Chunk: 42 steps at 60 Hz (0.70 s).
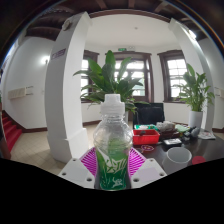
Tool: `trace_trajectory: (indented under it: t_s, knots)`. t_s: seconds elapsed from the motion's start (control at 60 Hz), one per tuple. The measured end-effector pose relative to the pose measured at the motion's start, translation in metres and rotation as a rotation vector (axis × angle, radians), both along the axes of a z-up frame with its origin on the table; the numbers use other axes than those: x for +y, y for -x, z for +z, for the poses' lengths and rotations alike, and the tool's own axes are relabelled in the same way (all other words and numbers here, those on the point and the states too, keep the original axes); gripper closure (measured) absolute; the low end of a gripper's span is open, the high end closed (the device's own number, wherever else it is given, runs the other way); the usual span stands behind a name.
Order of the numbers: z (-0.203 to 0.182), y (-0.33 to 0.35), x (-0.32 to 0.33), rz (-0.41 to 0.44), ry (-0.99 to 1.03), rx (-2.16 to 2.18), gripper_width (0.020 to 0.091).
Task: Pour water
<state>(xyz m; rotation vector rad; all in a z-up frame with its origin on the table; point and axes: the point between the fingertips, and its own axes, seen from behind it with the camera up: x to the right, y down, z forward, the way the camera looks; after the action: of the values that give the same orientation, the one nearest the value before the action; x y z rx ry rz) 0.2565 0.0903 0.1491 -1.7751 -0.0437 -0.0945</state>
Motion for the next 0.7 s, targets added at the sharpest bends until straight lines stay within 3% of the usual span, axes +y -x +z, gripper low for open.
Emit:
trace_trajectory:
  t_s: [0.267, 0.517, 0.7]
  knots:
    - [0.040, -0.045, 0.047, -0.060, 0.028, 0.280, 0.0749]
    - [0.171, -0.067, 0.113, -0.114, -0.166, 1.208, 0.0747]
    - [0.209, -0.094, 0.153, -0.210, -0.278, 1.627, 0.0750]
